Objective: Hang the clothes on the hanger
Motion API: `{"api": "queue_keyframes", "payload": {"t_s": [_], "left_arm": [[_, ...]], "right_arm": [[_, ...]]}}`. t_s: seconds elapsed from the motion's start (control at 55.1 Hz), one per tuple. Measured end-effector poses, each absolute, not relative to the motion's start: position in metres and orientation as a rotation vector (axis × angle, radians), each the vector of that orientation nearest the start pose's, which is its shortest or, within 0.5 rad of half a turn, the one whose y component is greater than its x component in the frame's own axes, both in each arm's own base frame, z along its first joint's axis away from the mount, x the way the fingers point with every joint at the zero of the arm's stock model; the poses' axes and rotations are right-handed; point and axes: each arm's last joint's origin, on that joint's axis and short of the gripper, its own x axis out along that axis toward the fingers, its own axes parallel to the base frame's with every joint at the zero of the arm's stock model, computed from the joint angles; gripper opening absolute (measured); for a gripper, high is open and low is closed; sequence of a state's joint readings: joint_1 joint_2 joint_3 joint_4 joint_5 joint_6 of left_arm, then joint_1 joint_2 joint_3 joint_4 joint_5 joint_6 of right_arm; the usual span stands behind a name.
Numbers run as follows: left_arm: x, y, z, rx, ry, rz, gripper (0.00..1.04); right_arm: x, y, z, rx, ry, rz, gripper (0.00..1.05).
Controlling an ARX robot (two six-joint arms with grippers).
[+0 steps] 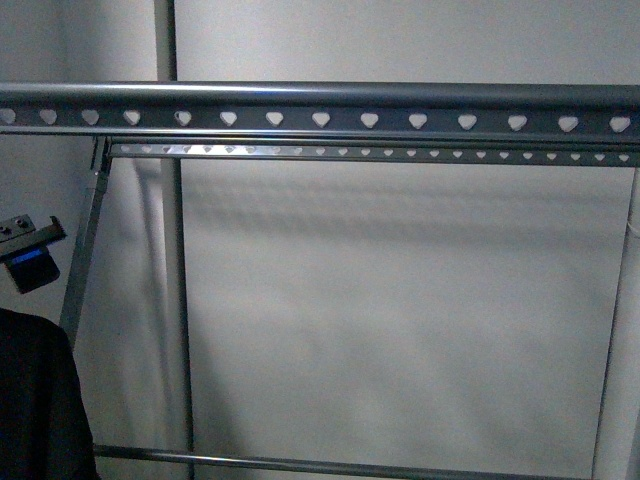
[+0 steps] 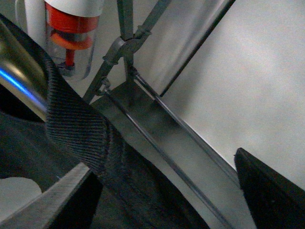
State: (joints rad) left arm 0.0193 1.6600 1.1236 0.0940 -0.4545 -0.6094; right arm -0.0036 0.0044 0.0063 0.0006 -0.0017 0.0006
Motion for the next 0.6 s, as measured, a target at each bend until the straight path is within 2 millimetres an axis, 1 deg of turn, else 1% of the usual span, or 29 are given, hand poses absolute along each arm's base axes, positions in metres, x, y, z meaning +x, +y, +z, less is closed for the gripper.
{"api": "queue_keyframes", "payload": {"t_s": [0.018,0.073,0.145,0.218,0.236,0.272,0.363,0.399,0.435,0.526,0.58,0.599], "left_arm": [[0.369,0.020,0.252,-0.490,0.290,0.584,0.72],[0.369,0.021,0.250,-0.482,0.316,0.593,0.62],[0.368,0.022,0.247,-0.480,0.346,0.593,0.51],[0.367,0.024,0.243,-0.488,0.378,0.583,0.37],[0.365,0.024,0.242,-0.496,0.387,0.569,0.32],[0.360,0.024,0.240,-0.509,0.399,0.544,0.24],[0.339,0.024,0.240,-0.537,0.406,0.467,0.11],[0.328,0.023,0.241,-0.549,0.414,0.432,0.07],[0.311,0.021,0.242,-0.556,0.425,0.377,0.06],[0.274,0.016,0.246,-0.499,0.453,0.190,0.05],[0.256,0.011,0.249,-0.442,0.463,0.075,0.05],[0.253,0.011,0.250,-0.438,0.464,0.057,0.05]], "right_arm": [[0.098,0.000,0.165,0.001,-0.002,-0.002,0.97],[0.098,0.000,0.165,0.001,-0.002,-0.002,0.97],[0.098,0.000,0.165,0.001,-0.002,-0.002,0.97],[0.098,0.000,0.165,0.001,-0.002,-0.002,0.97],[0.098,0.000,0.165,0.001,-0.002,-0.002,0.97],[0.098,0.000,0.165,0.001,-0.002,-0.002,0.97],[0.098,0.000,0.165,0.001,-0.002,-0.002,0.97],[0.098,0.000,0.165,0.001,-0.002,-0.002,0.97],[0.098,0.000,0.165,0.001,-0.002,-0.002,0.97],[0.098,0.000,0.165,0.001,-0.002,-0.002,0.97],[0.098,0.000,0.165,0.001,-0.002,-0.002,0.97],[0.098,0.000,0.165,0.001,-0.002,-0.002,0.97]]}}
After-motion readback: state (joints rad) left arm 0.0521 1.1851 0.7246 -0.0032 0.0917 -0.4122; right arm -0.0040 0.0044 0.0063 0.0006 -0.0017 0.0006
